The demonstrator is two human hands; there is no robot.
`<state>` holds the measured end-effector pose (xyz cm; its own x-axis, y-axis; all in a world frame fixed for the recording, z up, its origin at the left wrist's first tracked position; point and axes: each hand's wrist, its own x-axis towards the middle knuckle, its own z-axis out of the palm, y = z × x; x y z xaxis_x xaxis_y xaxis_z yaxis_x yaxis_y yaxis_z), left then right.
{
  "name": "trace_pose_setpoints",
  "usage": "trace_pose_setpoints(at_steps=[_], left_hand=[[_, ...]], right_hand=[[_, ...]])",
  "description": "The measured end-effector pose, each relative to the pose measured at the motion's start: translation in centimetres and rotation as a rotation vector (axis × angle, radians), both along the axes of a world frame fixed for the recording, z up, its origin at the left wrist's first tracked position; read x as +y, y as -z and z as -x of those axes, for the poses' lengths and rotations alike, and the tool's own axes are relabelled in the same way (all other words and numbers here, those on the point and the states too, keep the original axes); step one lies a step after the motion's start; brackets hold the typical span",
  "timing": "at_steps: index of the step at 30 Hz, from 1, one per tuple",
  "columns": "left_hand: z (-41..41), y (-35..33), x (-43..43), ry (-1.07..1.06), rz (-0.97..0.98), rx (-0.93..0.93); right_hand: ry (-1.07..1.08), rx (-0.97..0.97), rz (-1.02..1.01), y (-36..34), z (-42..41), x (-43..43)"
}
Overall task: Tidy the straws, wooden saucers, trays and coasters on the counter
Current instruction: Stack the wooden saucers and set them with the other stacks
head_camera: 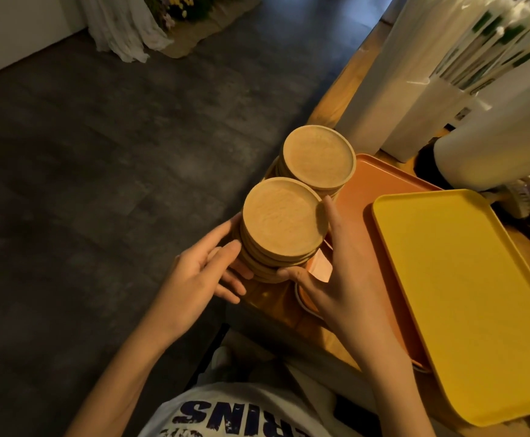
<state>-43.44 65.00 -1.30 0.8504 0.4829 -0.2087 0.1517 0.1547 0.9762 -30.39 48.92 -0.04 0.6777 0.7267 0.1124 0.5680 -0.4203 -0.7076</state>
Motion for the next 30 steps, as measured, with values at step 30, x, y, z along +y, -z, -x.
trace_pose_setpoints(at_steps=[30], left_hand=[[-3.1,-1.4,-4.3,-0.643,-0.152,-0.043]], right_hand=[[0.025,0.215,-0.062,-0.8,-6.8,-6.5]])
